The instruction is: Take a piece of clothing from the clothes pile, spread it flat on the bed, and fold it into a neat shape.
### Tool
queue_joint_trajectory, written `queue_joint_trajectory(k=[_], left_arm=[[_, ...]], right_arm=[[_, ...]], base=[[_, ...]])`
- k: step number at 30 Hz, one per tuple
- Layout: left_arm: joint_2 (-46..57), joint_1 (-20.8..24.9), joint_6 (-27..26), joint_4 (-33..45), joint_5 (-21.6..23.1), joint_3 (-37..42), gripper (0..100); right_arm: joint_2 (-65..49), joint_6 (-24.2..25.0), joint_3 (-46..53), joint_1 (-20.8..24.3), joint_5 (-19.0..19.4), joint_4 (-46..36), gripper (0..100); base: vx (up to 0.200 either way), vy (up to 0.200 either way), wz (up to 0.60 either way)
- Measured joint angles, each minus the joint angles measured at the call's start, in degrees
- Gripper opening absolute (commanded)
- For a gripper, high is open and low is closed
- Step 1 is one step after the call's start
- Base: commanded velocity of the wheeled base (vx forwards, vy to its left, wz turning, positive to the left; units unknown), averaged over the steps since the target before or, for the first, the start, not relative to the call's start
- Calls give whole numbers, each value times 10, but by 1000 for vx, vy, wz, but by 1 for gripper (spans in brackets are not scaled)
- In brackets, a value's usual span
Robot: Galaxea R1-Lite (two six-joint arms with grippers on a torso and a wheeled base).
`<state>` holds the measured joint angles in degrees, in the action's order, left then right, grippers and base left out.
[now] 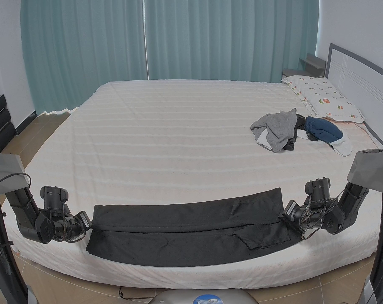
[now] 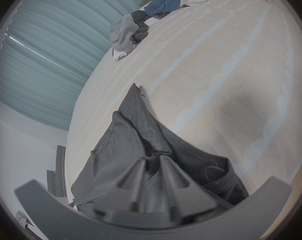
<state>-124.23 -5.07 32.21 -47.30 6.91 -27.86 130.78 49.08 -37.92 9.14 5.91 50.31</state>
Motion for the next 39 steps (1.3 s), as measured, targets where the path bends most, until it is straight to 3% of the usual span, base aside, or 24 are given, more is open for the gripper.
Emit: queue_joint_trajectory(k=[14,22,29,30,39], left_arm=[[3,0,25,0,3,-17,100],[-10,8,71,4,3,-87,100],[-51,19,81,7,1,-143,100],[-57,20,81,7,1,-148,0],[-79,16,104,5,-4,-164,0]], right_arm=[[-33,5,17,-20,6,31,100],[-35,19,10,-31,16,32,100],[-34,25,7,-35,27,32,100],[-34,25,6,-35,27,31,100],[-32,25,5,-36,28,31,100]], base=[[0,0,0],[0,0,0],[0,0,0],[0,0,0],[0,0,0]])
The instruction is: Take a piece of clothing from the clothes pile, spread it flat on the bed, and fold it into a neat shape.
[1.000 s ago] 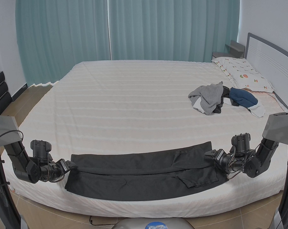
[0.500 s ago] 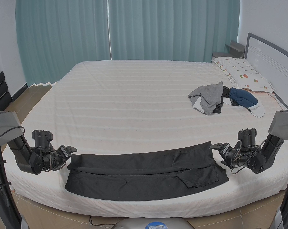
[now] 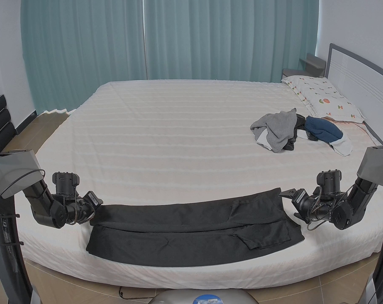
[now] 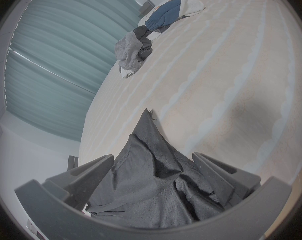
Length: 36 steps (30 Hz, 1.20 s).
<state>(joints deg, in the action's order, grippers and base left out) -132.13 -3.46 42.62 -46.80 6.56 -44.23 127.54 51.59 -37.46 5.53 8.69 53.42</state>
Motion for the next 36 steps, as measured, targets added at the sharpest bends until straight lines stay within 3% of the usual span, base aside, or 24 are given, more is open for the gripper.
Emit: queue_joint_trajectory(k=[22,23,36], left_arm=[[2,-16,30,-4,-10,-14,0],[2,-16,30,-4,-10,-14,100],[10,-19,32,-2,-4,-11,100]], right_arm=[[0,4,2,-1,0,1,100],[0,4,2,-1,-1,1,100],[-1,19,5,-1,0,1,100]], base=[[0,0,0],[0,0,0],[0,0,0]])
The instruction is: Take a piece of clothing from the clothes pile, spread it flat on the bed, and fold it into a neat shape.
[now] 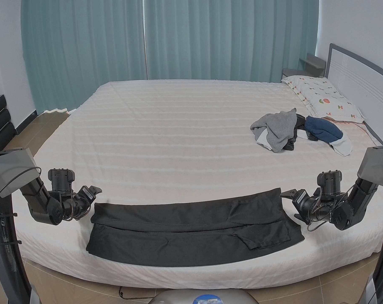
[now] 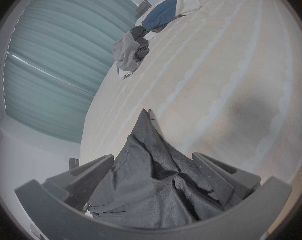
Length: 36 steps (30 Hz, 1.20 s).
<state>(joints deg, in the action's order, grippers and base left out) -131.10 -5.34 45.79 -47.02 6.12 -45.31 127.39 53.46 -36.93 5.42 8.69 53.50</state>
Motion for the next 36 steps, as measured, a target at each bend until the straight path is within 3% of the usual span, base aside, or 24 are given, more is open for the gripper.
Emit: queue_joint_trajectory(k=[36], left_arm=[[68,-5,15,-1,38,62,100]], right_arm=[[-2,6,8,2,0,0,100]], base=[[11,0,0]])
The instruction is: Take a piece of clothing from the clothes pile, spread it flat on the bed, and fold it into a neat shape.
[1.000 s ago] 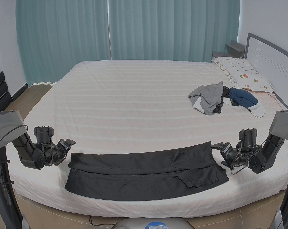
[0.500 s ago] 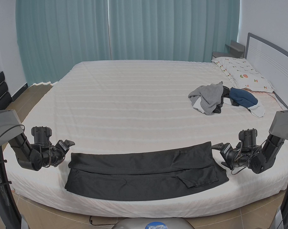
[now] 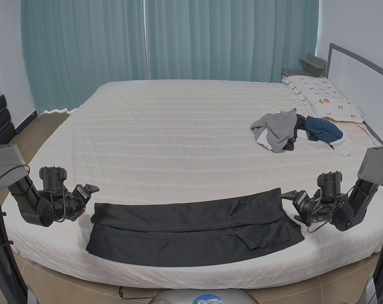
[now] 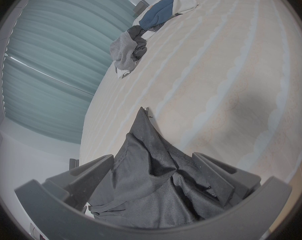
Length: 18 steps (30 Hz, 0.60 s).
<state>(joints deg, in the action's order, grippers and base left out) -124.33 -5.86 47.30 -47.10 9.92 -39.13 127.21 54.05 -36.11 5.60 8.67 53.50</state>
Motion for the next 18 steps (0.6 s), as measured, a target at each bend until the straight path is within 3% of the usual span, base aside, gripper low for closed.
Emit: queue_joint_trajectory(k=[4,11,18], left_arm=[[6,0,0,1,0,5,100],[22,1,-21,2,18,21,100],[35,0,-147,6,33,43,100]], right_arm=[[0,0,1,2,0,0,100],[-1,0,4,4,0,1,100],[-4,0,8,5,0,1,100]], base=[[200,0,0],[0,0,0],[0,0,0]])
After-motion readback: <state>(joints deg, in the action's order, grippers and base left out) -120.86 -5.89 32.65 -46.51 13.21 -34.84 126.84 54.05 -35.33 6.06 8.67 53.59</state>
